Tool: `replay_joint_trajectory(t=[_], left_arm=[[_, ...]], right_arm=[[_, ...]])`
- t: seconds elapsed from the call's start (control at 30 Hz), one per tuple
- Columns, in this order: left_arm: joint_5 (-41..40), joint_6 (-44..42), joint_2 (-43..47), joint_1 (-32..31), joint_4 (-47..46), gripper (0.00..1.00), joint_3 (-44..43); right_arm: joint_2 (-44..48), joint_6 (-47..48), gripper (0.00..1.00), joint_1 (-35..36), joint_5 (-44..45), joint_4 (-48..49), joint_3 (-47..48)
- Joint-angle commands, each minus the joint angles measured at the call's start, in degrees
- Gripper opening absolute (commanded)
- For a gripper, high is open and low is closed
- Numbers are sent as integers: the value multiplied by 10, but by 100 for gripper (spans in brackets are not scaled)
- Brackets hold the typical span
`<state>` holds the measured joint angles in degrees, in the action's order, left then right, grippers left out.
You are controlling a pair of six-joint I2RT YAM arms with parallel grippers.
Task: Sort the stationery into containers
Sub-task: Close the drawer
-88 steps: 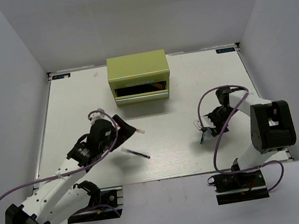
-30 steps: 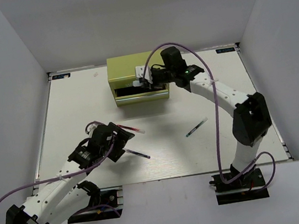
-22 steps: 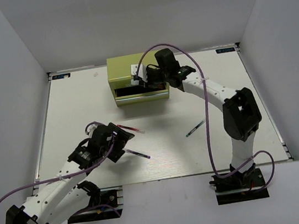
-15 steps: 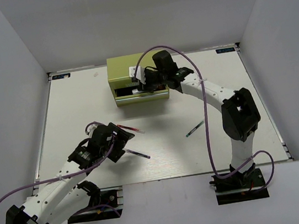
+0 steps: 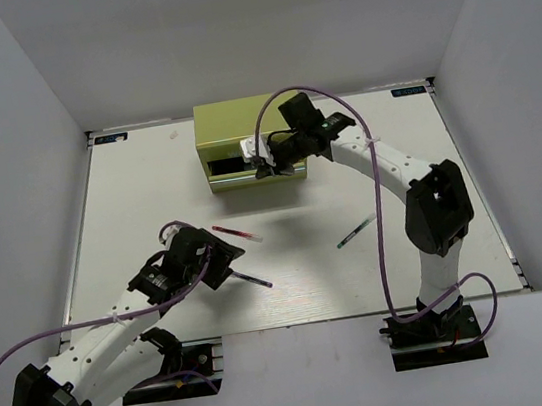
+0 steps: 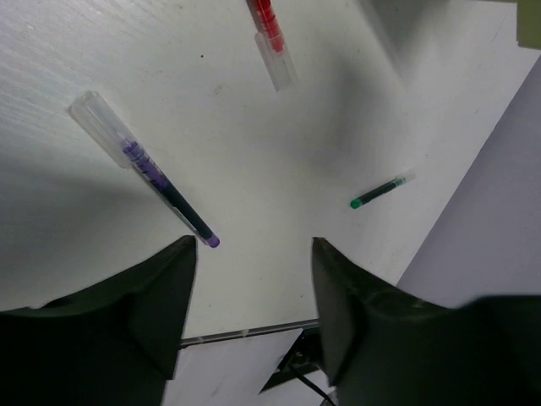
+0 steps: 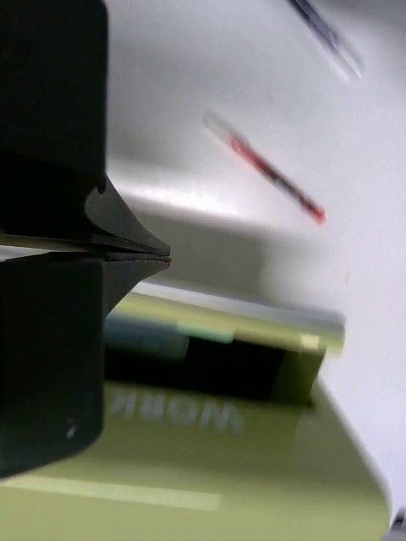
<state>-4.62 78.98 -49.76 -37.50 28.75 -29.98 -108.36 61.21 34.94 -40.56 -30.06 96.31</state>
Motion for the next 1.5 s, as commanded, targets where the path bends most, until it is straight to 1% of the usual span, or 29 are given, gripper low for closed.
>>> replay_joint_trajectory(t=[0.0,0.03,0.07,0.1,0.13,0.17,0.2,0.23,0.27,0.3,0.33,0.37,0.4,0.43,0.5,0.6,0.73,0.87,0.9,1.0,1.03,1.23,1.33,1.37,1.4,1.43,1.47], left_arm=[[8,-8,12,1,-20,63,7],[8,-8,12,1,-13,62,7],[8,-8,12,1,-5,62,7],[8,-8,12,1,-5,62,0],[8,-8,7,1,2,62,0],[8,-8,7,1,7,65,-6],[8,-8,0,1,7,71,-6],[8,-8,0,1,7,74,-11],[8,-8,-6,1,7,77,-11],[13,-8,-6,1,7,81,-11],[13,-8,-6,1,7,82,-11],[13,-8,-6,1,7,84,-11],[13,-8,-6,1,-5,85,-11],[13,-8,-6,1,-12,86,-11],[13,-8,-6,1,-40,86,-11],[8,-8,-17,1,-76,86,-5],[8,-20,-40,1,-168,86,15],[2,-35,-83,1,-240,86,15],[2,-41,-108,1,-252,86,15],[8,-58,-147,6,-298,86,-1],[13,-64,-173,6,-322,86,-10],[38,-81,-262,24,-396,86,-46],[44,-81,-285,30,-423,86,-53],[44,-81,-285,36,-446,86,-53],[44,-81,-293,36,-462,86,-53],[44,-76,-300,41,-481,85,-47],[39,-66,-306,41,-522,83,-47]], right_arm=[[-4,143,0,17,-74,-190,44],[-25,152,0,19,-68,-217,48],[-30,153,0,22,-33,-215,54],[-35,132,0,28,-19,-200,51],[-42,118,0,29,18,-166,49],[-50,94,0,33,52,-150,42],[-51,84,0,36,79,-136,38],[-56,41,0,35,95,-79,35],[-56,26,0,38,127,-56,20],[-55,-18,0,38,159,14,14],[-55,-28,0,39,173,32,9],[-59,-36,0,41,187,44,6],[-61,-44,0,42,228,69,8],[-64,-70,0,40,241,89,12],[-69,-81,0,42,278,108,19],[-70,-87,0,39,304,137,18],[-77,-87,0,38,341,153,19],[-84,-93,0,37,357,156,26],[-83,-93,0,36,363,167,27],[-84,-96,0,33,370,155,29],[-81,-97,0,34,374,157,22],[-52,-100,0,22,380,172,-9],[-52,-106,0,15,380,164,-4],[-49,-107,0,10,364,157,1],[-38,-103,0,10,322,114,2],[-32,-88,0,8,292,92,4],[-11,-78,2,6,211,74,-7]])
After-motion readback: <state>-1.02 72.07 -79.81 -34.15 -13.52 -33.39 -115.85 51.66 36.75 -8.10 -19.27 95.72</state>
